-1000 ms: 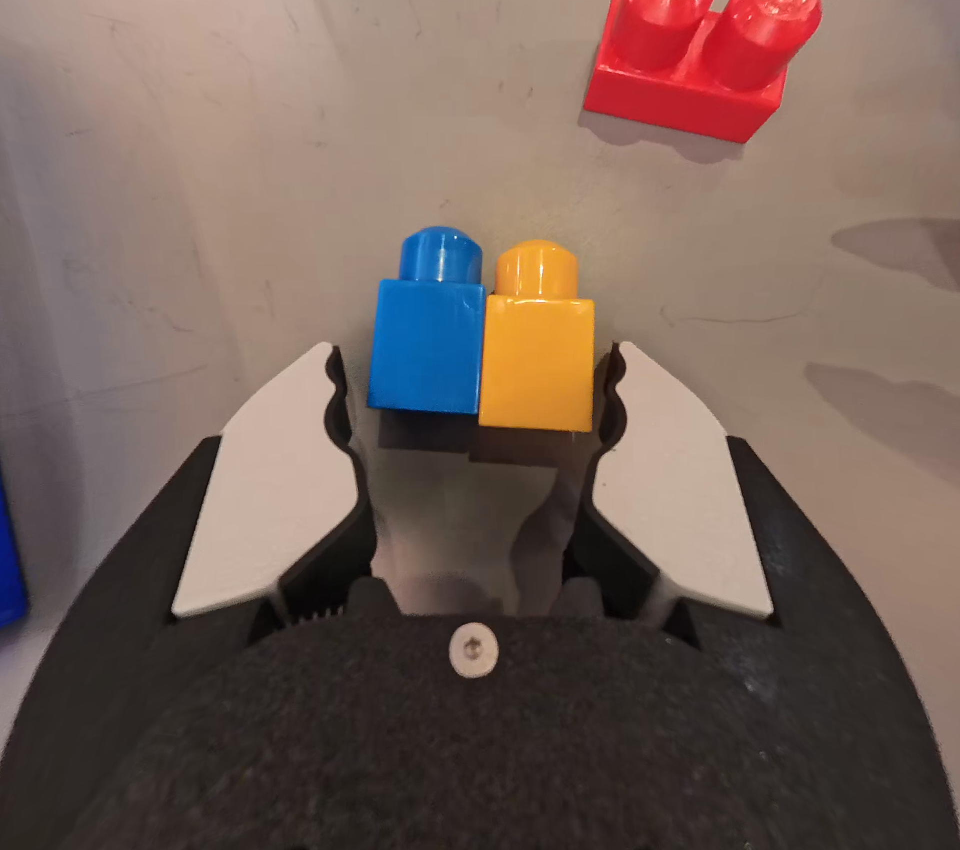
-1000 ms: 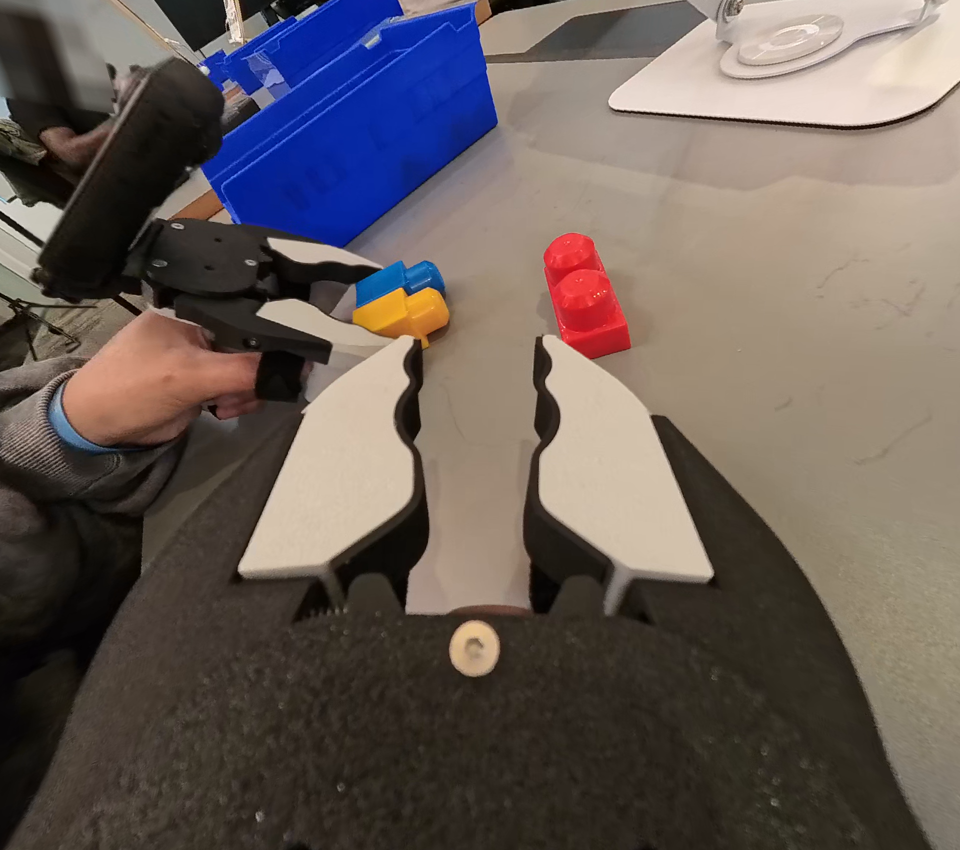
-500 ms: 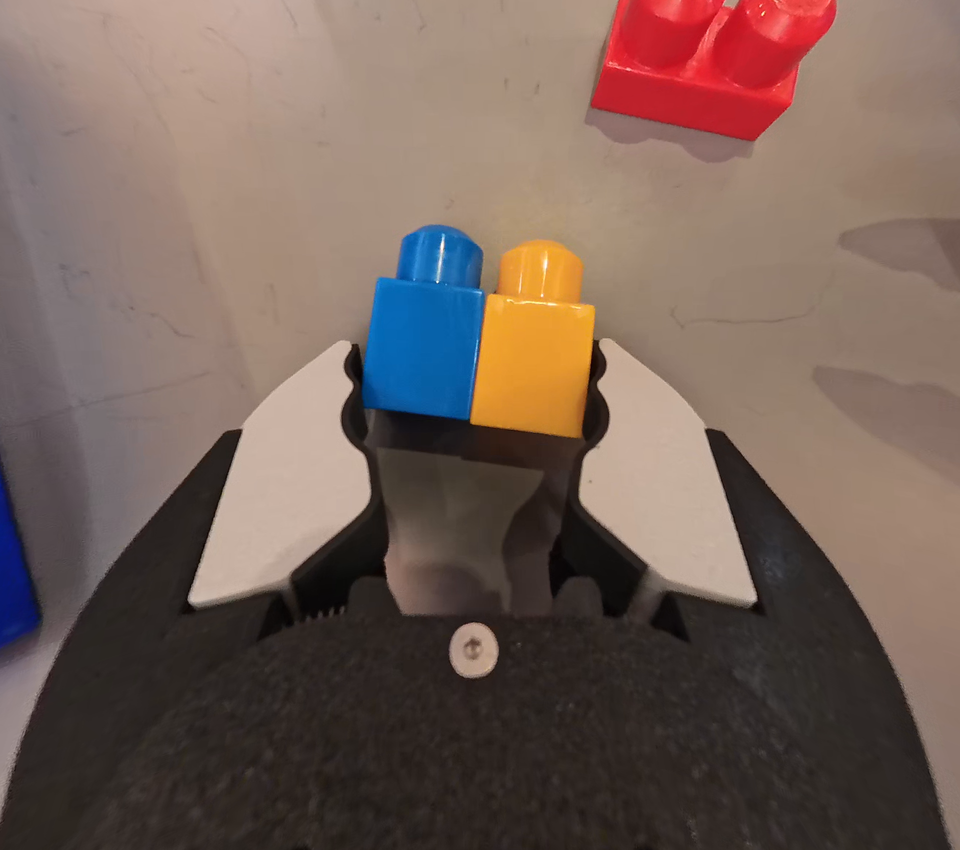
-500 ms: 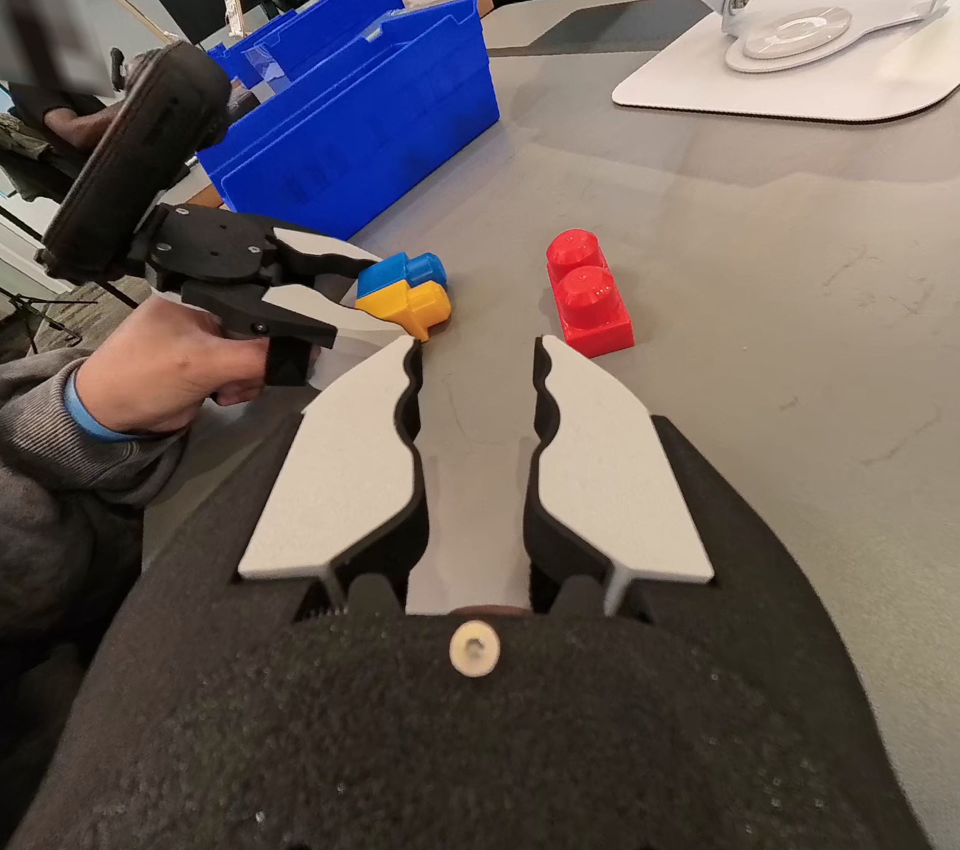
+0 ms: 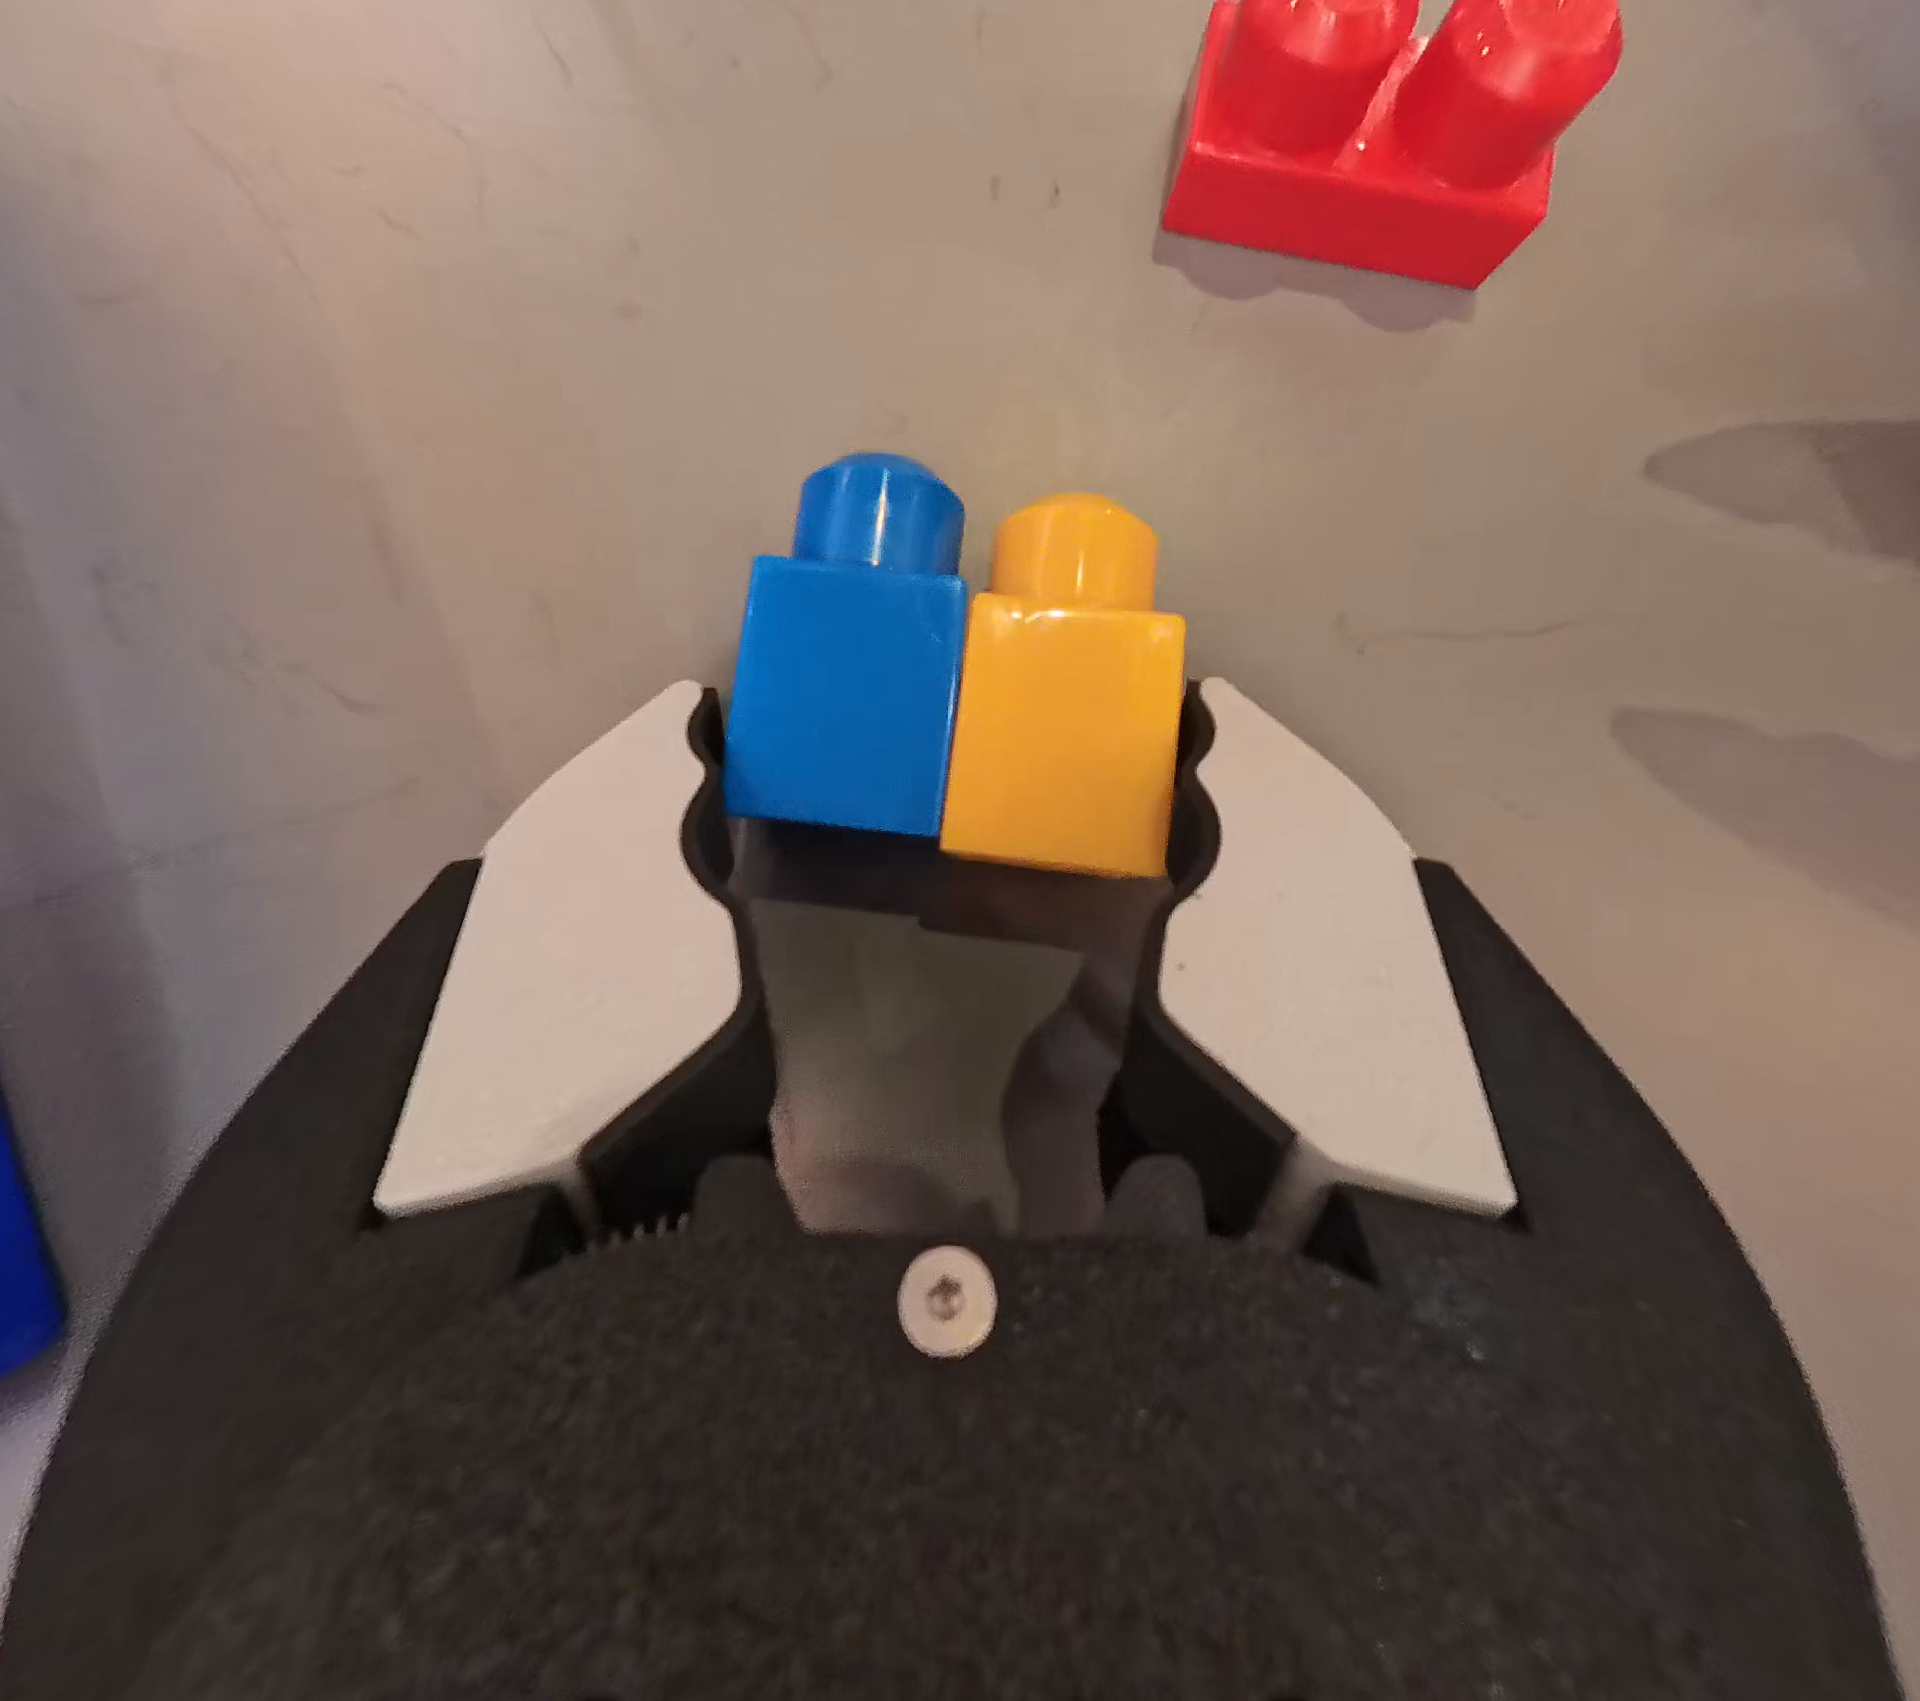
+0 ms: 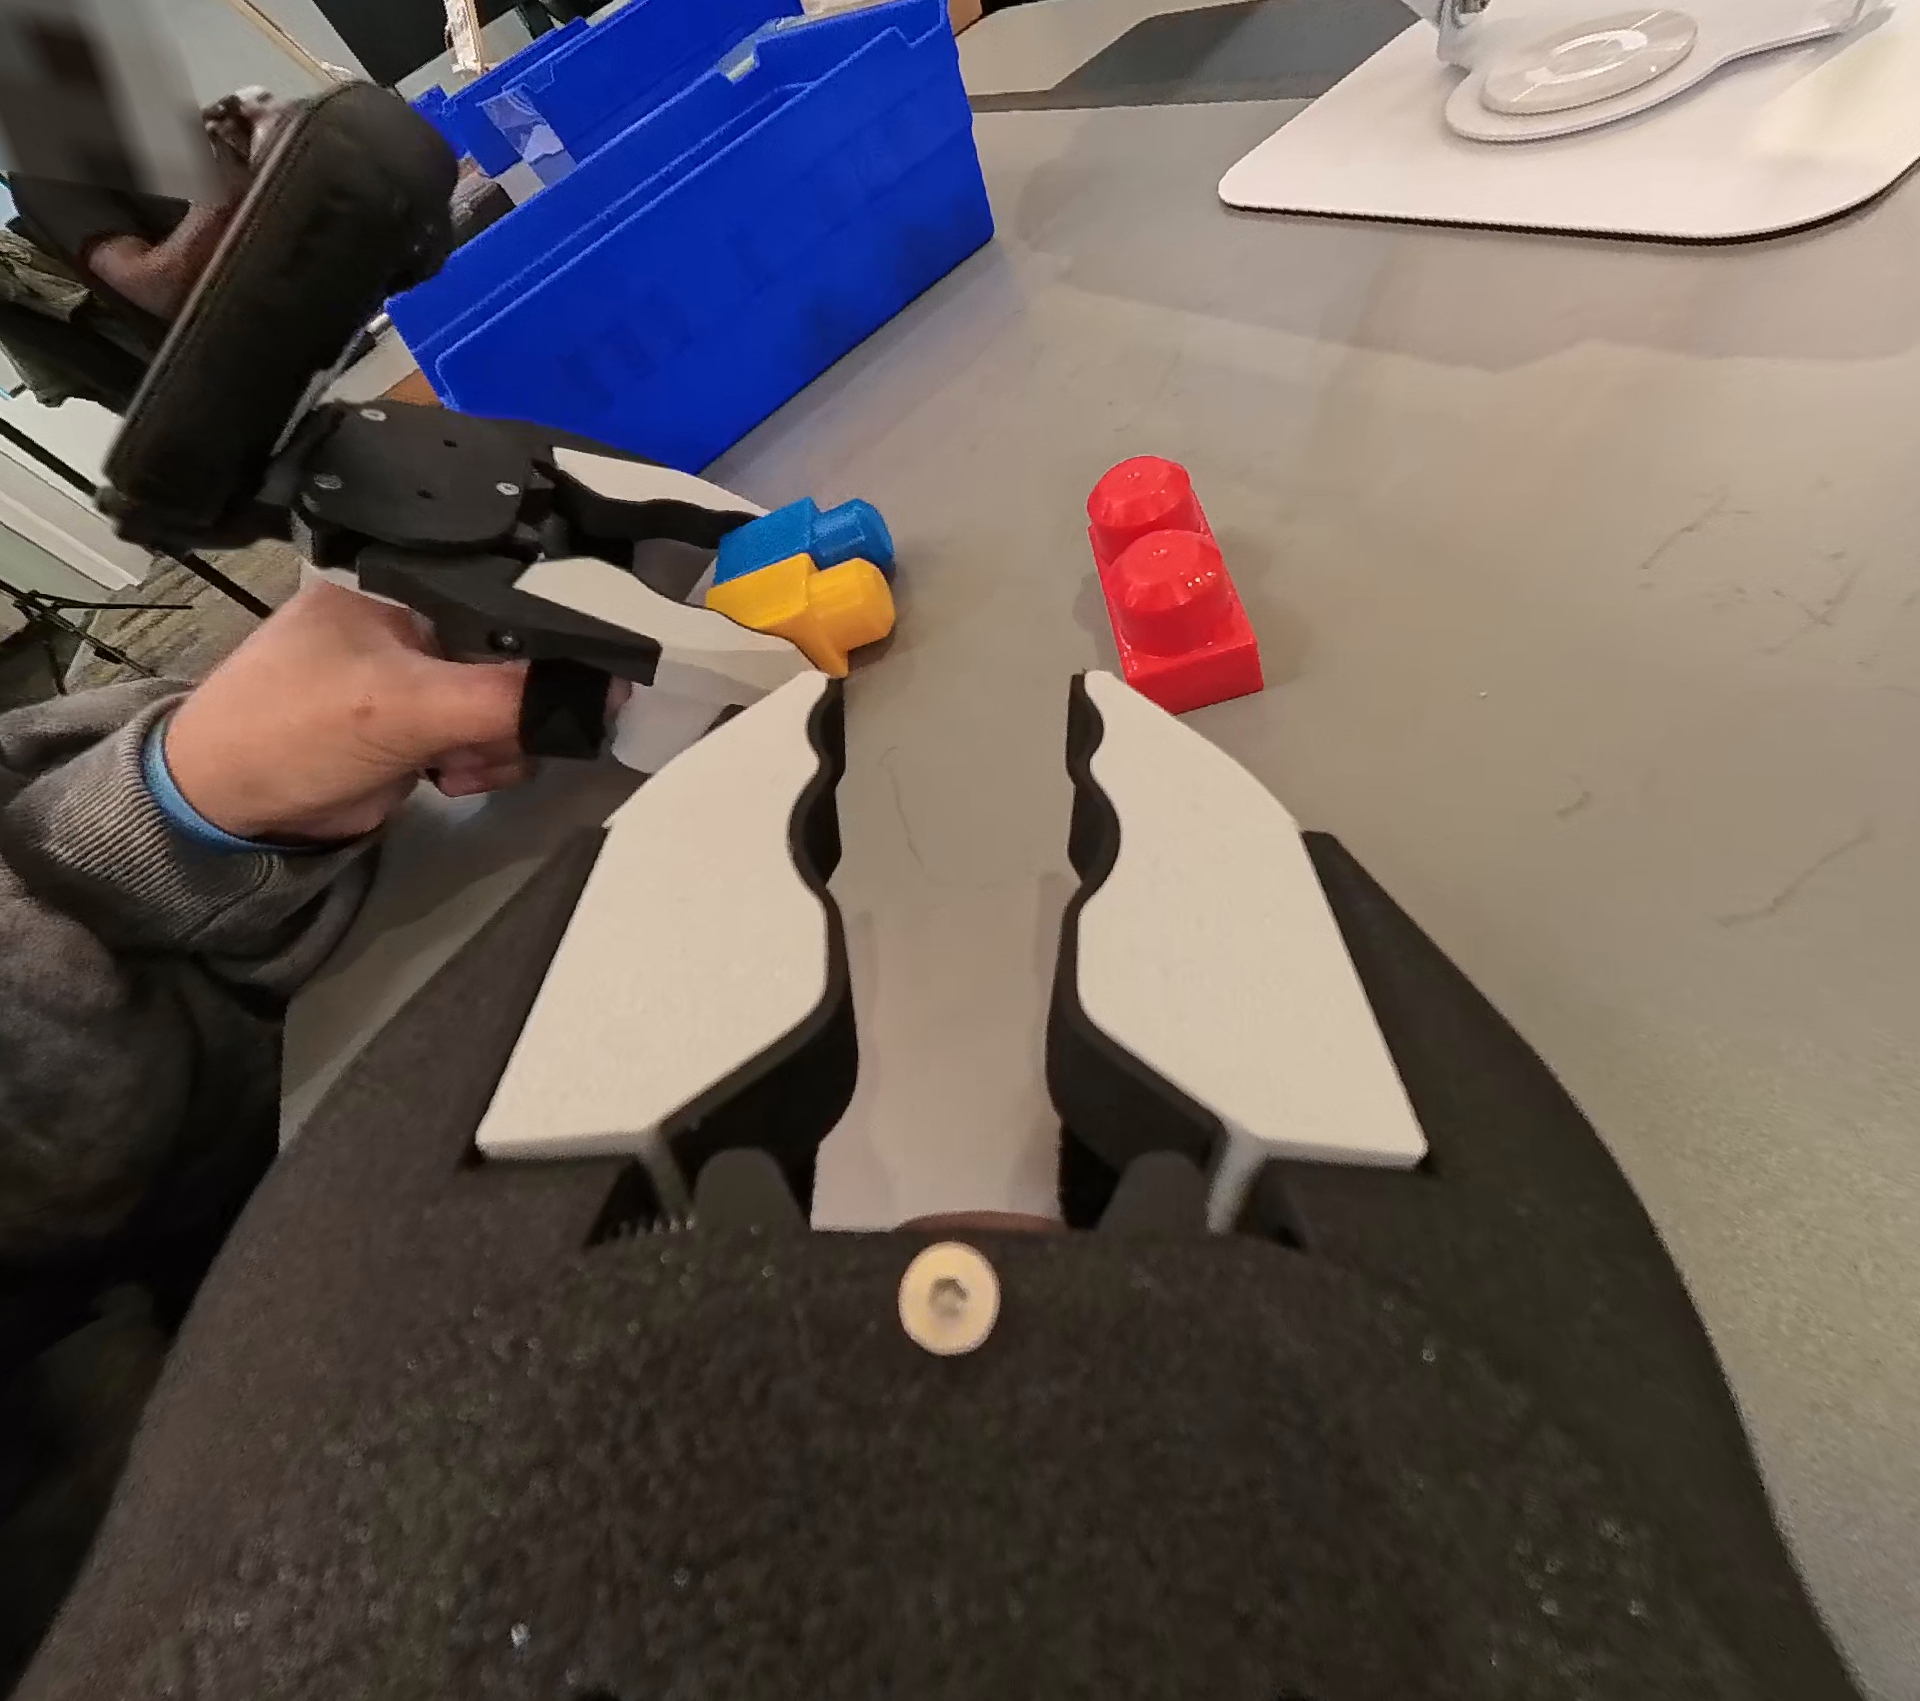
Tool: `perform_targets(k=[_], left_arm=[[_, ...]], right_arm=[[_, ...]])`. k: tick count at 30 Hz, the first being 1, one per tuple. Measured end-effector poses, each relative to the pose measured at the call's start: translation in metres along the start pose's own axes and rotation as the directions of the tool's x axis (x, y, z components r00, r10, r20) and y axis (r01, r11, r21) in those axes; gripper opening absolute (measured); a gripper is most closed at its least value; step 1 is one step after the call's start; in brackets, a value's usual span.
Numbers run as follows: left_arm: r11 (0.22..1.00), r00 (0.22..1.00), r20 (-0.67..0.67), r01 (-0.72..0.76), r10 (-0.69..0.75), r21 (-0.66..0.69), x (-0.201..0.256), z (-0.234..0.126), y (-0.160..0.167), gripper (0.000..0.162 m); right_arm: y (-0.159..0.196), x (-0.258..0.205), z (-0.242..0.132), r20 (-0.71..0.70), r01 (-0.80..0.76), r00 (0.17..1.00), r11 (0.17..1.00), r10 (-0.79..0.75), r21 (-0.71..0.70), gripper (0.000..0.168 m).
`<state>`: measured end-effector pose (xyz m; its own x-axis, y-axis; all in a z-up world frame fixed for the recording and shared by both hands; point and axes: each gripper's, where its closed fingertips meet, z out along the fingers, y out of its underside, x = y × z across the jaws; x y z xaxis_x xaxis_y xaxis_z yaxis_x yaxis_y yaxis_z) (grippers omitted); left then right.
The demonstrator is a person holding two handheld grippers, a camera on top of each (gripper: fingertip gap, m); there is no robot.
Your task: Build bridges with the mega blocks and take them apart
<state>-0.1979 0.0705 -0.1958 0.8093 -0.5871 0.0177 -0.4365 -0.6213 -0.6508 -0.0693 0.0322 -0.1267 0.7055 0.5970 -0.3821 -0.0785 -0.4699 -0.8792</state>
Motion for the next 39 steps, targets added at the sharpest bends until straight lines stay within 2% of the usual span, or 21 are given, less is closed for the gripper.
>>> perform_targets(k=[2, 6, 10, 19, 31, 35, 39], left_arm=[[1.0, 1.0, 0.008, -0.007, 0.007, 0.016, 0.0, 0.0, 0.0, 0.083], [0.999, 1.0, 0.007, -0.008, 0.008, 0.036, 0.004, -0.004, 0.004, 0.098], [0.999, 0.997, 0.075, -0.03, 0.028, 0.023, -0.005, -0.011, 0.013, 0.1], [1.0, 0.999, 0.039, -0.005, 0.004, 0.022, -0.009, -0.004, 0.008, 0.096], [0.999, 0.999, 0.021, -0.044, 0.043, 0.031, 0.0, 0.0, 0.002, 0.092], [0.999, 0.999, 0.006, -0.043, 0.043, 0.031, 0.002, 0.001, 0.0, 0.082], [0.999, 0.999, 0.0, -0.043, 0.043, 0.023, 0.003, 0.001, 0.0, 0.08]], right_arm=[[0.001, 0.0, 0.0, -0.002, 0.004, 1.0, 1.0, -0.004, -0.003, 0.041], [0.001, 0.0, 0.0, -0.001, 0.002, 1.0, 1.0, -0.002, -0.002, 0.041], [0.001, -0.001, 0.0, 0.001, 0.003, 1.0, 1.0, -0.003, -0.003, 0.041], [0.002, 0.0, 0.001, -0.001, 0.005, 1.0, 1.0, -0.005, -0.009, 0.041], [0.003, 0.0, 0.001, 0.002, 0.004, 1.0, 1.0, -0.004, -0.015, 0.041], [0.004, -0.001, 0.002, 0.004, 0.005, 1.0, 1.0, -0.005, -0.019, 0.041], [0.004, -0.001, 0.002, 0.004, 0.005, 1.0, 1.0, -0.005, -0.019, 0.041]])
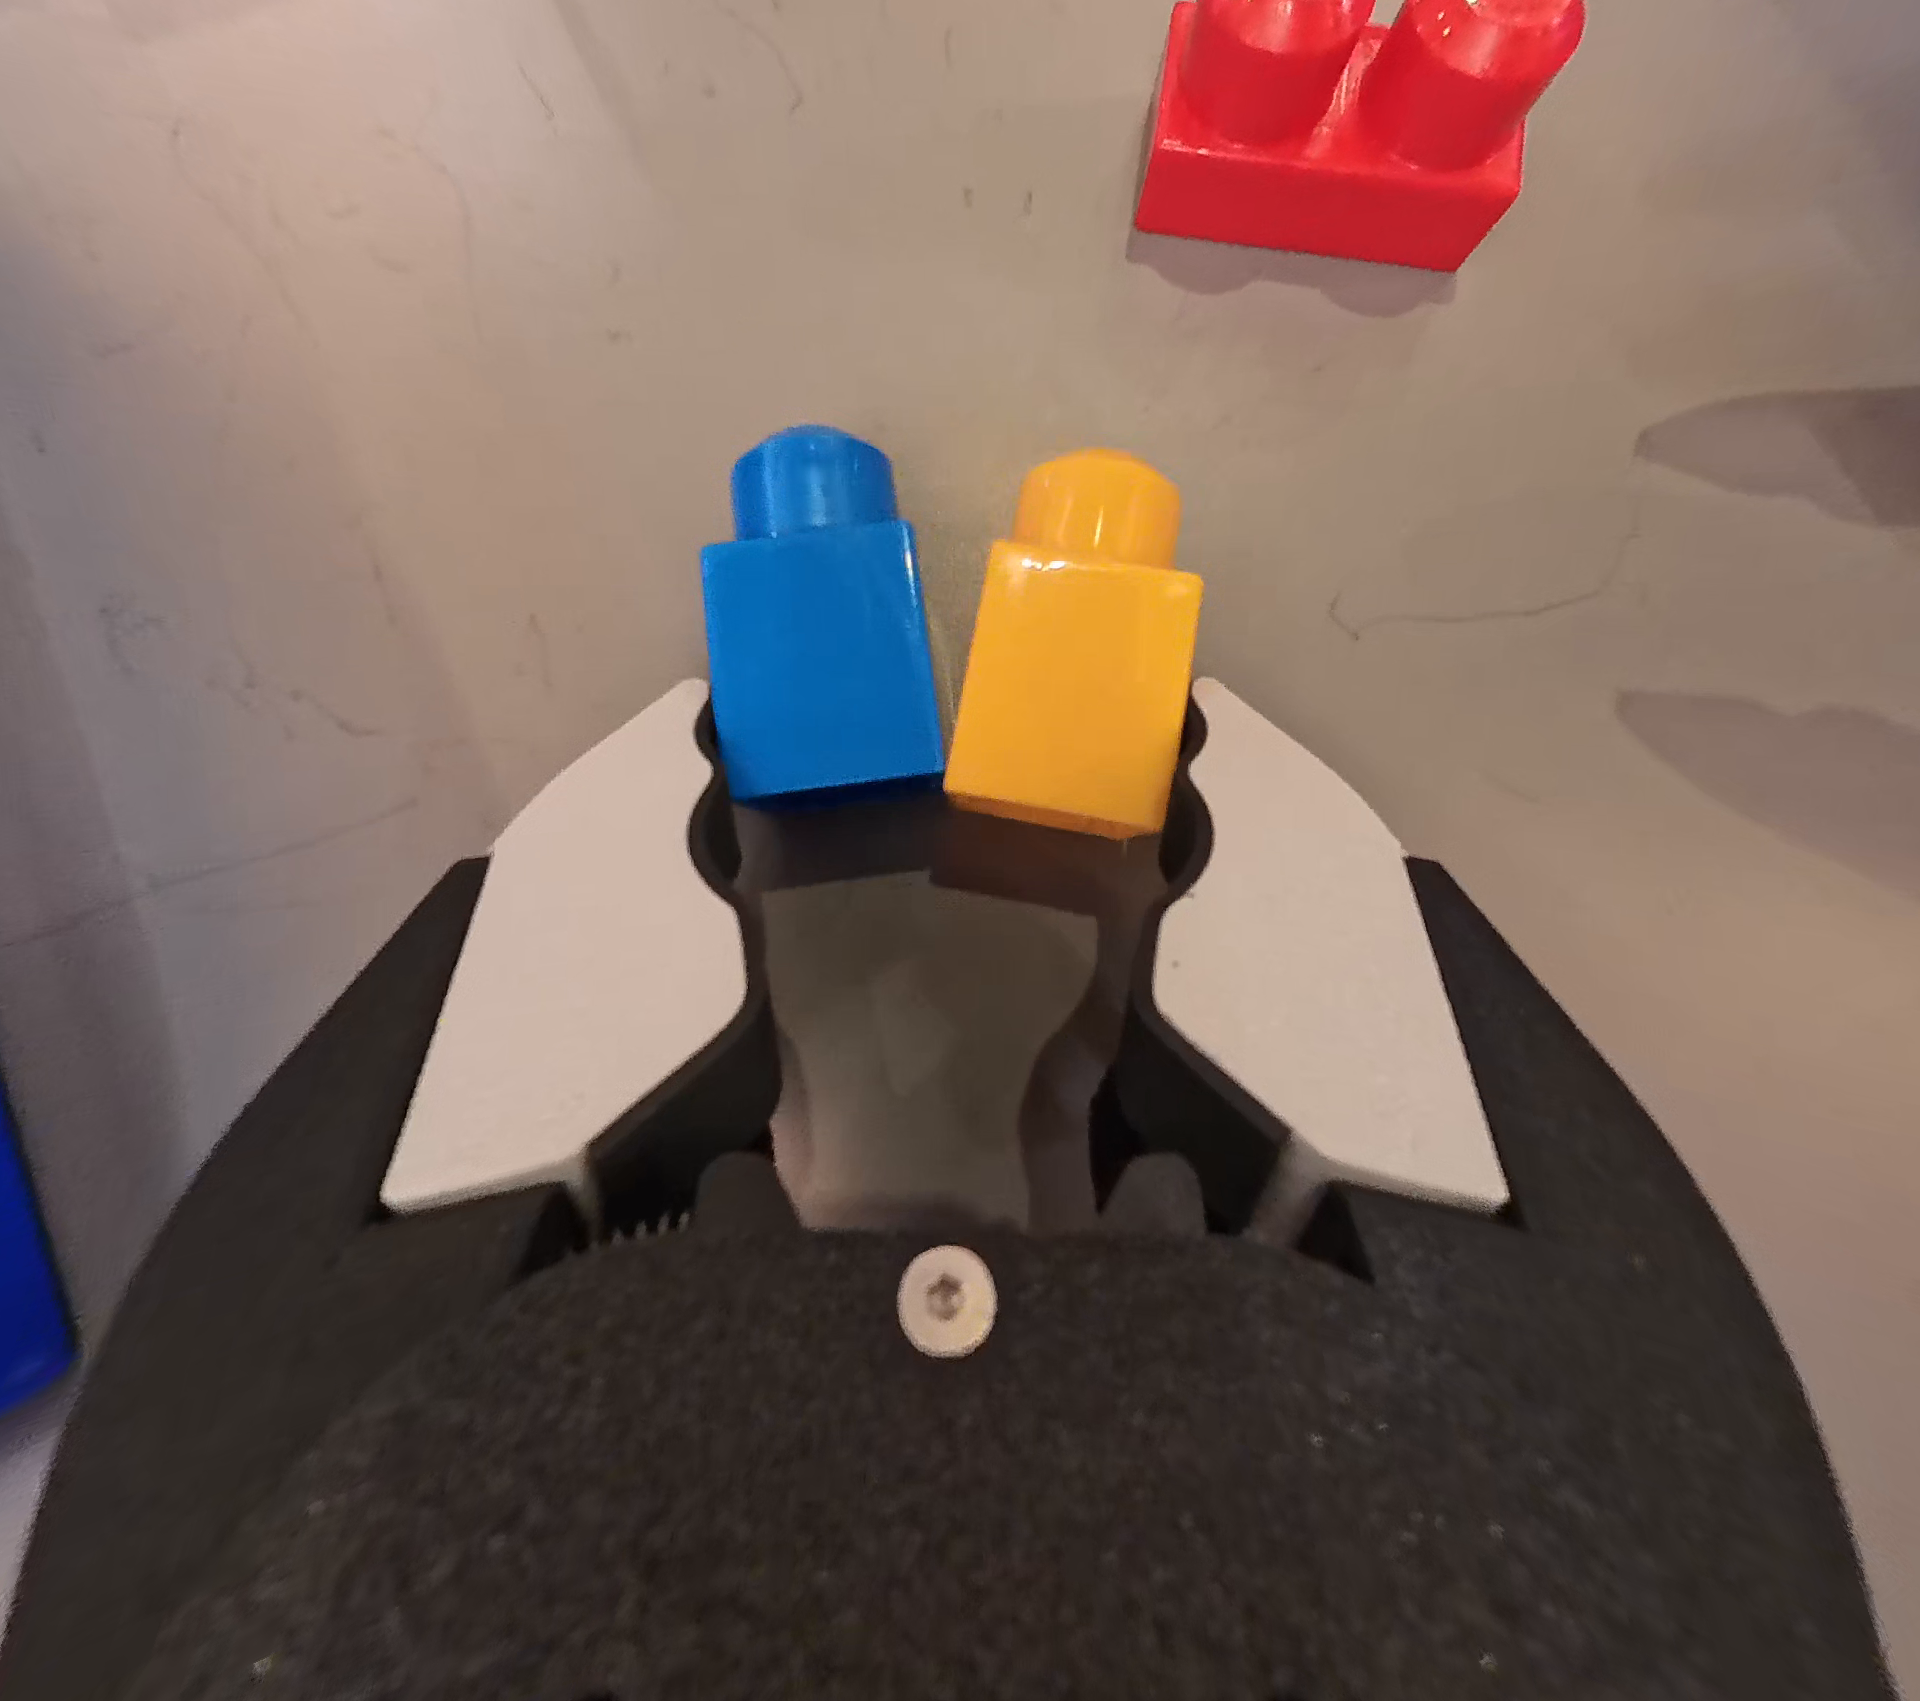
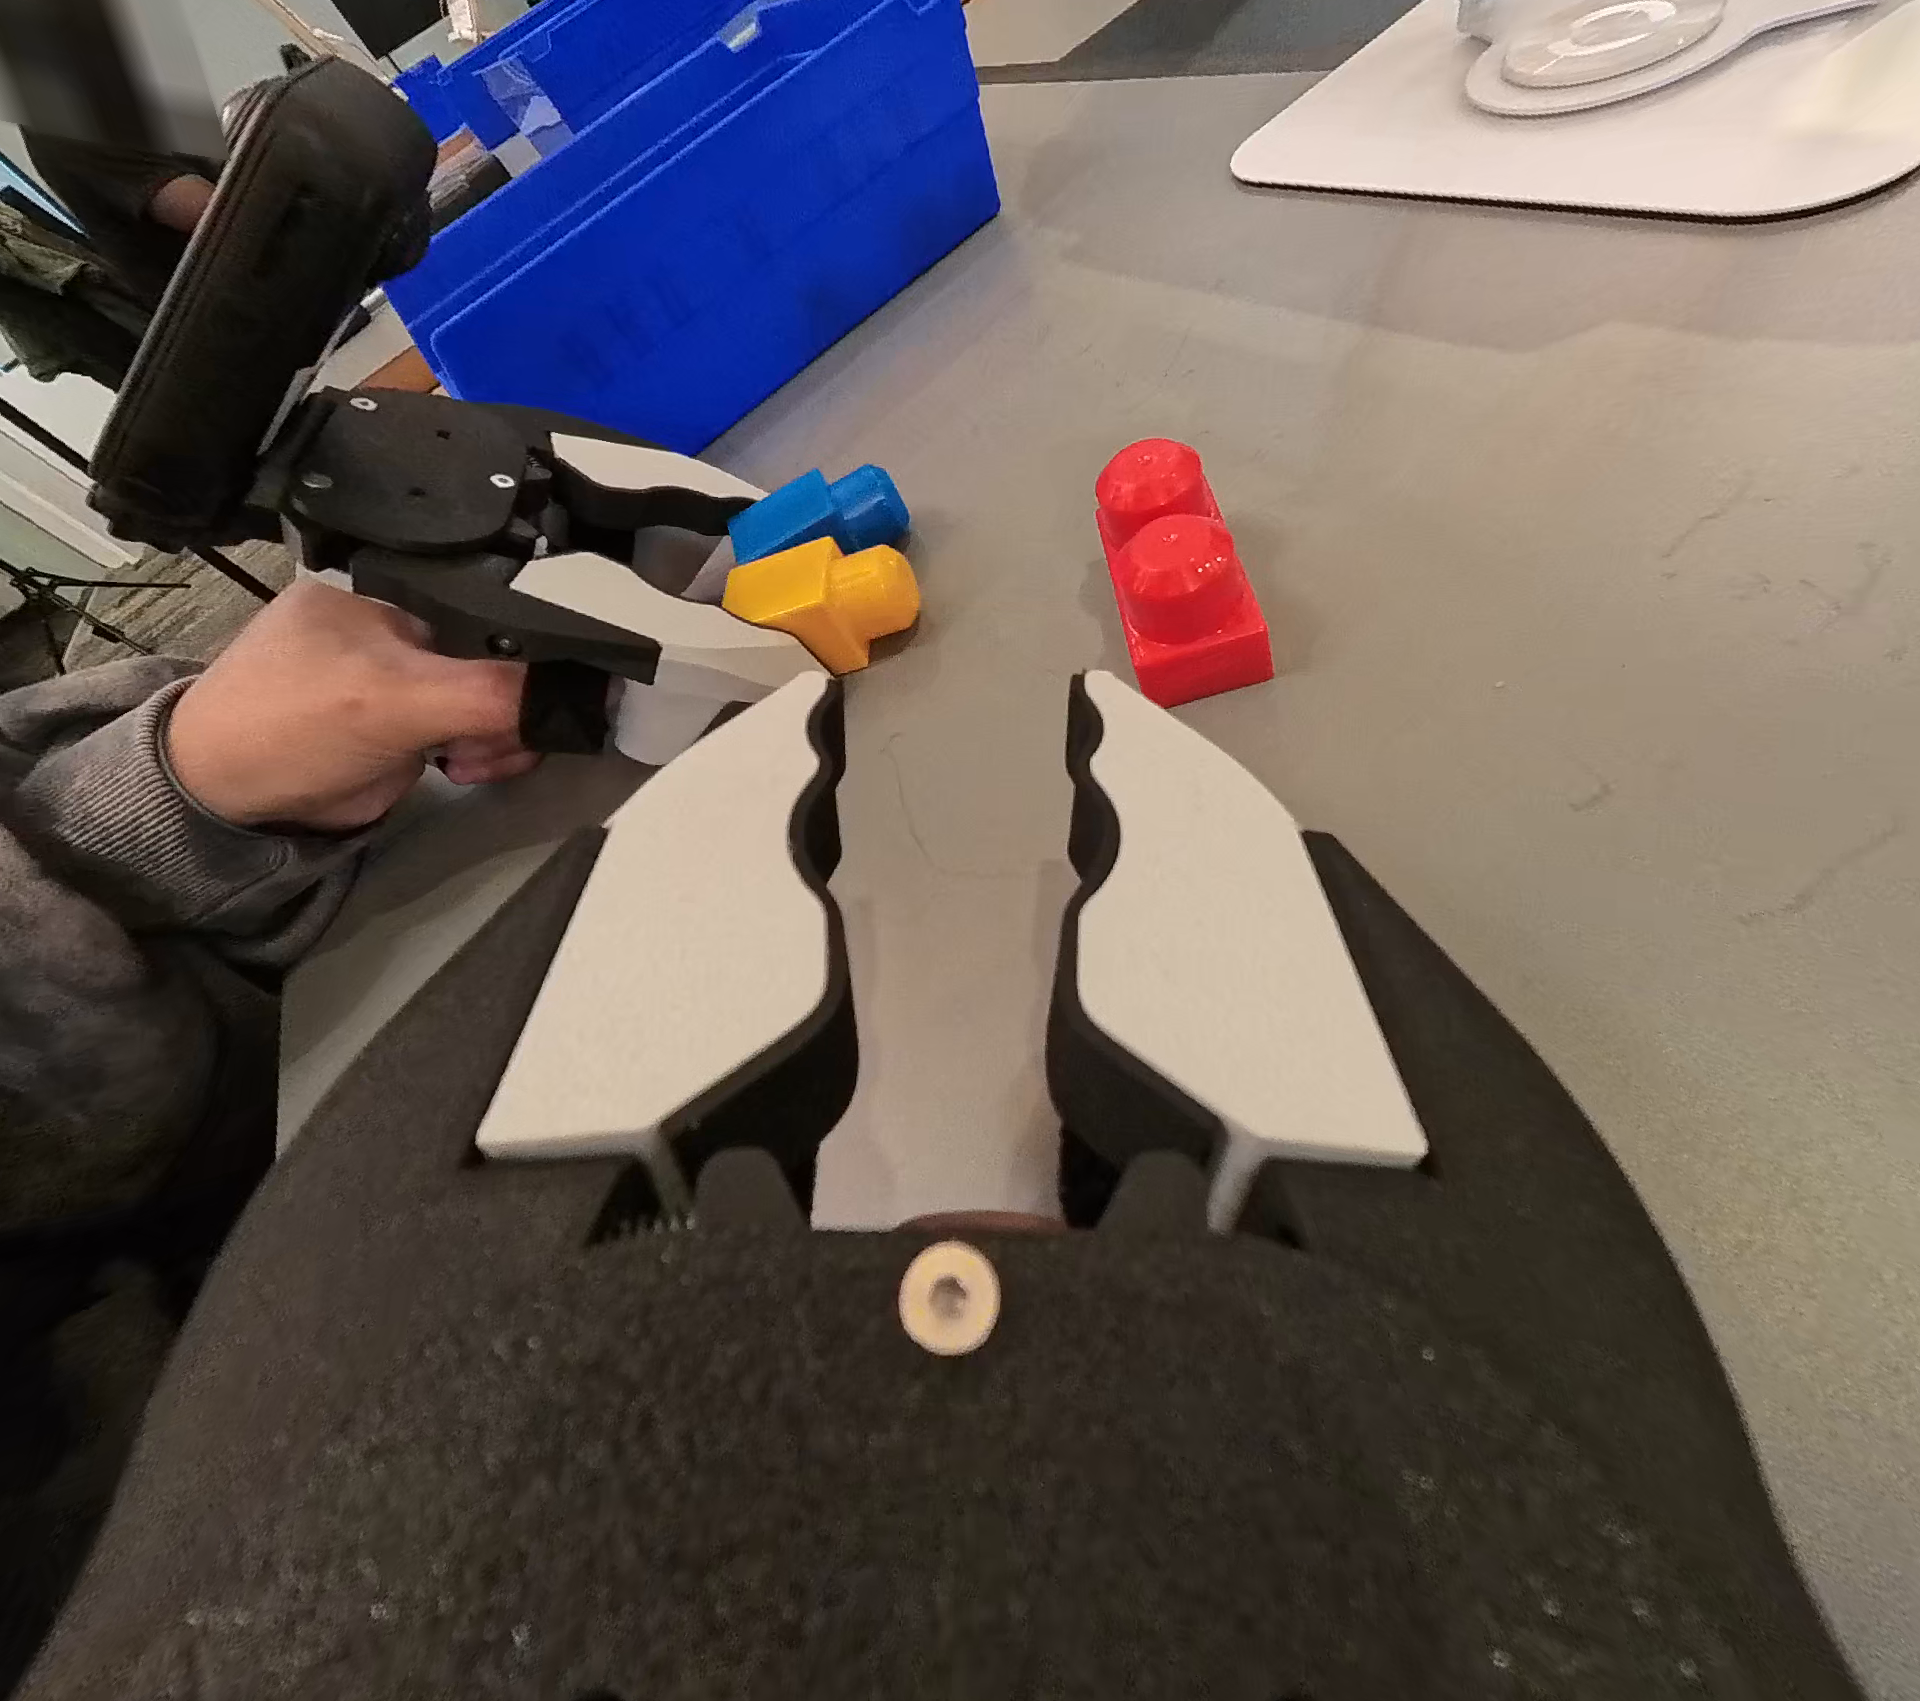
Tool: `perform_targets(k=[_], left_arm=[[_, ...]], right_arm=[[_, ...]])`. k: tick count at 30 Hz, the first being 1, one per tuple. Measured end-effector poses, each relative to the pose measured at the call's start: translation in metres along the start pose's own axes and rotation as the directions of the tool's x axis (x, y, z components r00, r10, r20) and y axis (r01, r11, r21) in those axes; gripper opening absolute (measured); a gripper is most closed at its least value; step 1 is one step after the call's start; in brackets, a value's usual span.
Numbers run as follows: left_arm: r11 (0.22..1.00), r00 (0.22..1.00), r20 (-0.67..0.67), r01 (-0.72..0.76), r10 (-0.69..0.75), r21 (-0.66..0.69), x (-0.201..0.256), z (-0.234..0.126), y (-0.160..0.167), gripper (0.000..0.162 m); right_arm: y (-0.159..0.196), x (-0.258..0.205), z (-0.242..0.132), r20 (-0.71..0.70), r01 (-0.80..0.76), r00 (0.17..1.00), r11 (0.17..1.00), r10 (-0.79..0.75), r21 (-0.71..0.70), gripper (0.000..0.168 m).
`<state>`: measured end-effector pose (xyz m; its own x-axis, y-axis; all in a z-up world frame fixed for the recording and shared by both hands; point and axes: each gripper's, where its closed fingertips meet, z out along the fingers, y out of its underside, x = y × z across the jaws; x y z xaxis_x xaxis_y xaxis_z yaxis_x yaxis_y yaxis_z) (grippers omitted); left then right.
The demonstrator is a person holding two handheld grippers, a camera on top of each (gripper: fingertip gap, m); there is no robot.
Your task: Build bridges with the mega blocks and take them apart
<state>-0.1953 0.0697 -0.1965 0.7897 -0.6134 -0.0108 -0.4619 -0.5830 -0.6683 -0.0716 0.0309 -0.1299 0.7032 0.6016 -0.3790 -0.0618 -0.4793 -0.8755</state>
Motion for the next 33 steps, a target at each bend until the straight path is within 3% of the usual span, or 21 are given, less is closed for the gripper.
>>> perform_targets(k=[11, 13, 17, 21, 25, 33], left_arm=[[1.0, 1.0, -0.015, -0.024, 0.023, -0.016, 0.0, -0.004, 0.004, 0.081], [1.0, 1.0, -0.008, -0.023, 0.023, -0.012, 0.0, -0.008, 0.001, 0.093], [0.999, 1.0, -0.006, -0.024, 0.024, -0.031, 0.001, -0.012, -0.006, 0.094], [0.995, 1.0, -0.012, -0.008, 0.007, -0.104, -0.001, -0.003, -0.005, 0.093], [0.983, 1.0, -0.011, 0.025, -0.027, -0.18, -0.002, 0.001, 0.0, 0.08], [0.98, 1.0, -0.025, -0.019, 0.014, -0.198, -0.001, -0.002, 0.002, 0.077]], right_arm=[[0.0, 0.0, 0.0, -0.002, 0.0, 1.0, 1.0, 0.0, -0.001, 0.041], [0.001, 0.0, 0.0, 0.0, -0.001, 1.0, 1.0, 0.001, -0.003, 0.041], [0.001, -0.001, 0.0, 0.001, 0.003, 1.0, 1.0, -0.003, -0.005, 0.041], [0.001, -0.001, 0.001, 0.003, 0.004, 1.0, 1.0, -0.004, -0.008, 0.041], [0.003, -0.002, 0.001, 0.006, 0.004, 1.0, 1.0, -0.004, -0.015, 0.041], [0.003, -0.002, 0.002, 0.006, 0.006, 1.0, 1.0, -0.006, -0.018, 0.041]])
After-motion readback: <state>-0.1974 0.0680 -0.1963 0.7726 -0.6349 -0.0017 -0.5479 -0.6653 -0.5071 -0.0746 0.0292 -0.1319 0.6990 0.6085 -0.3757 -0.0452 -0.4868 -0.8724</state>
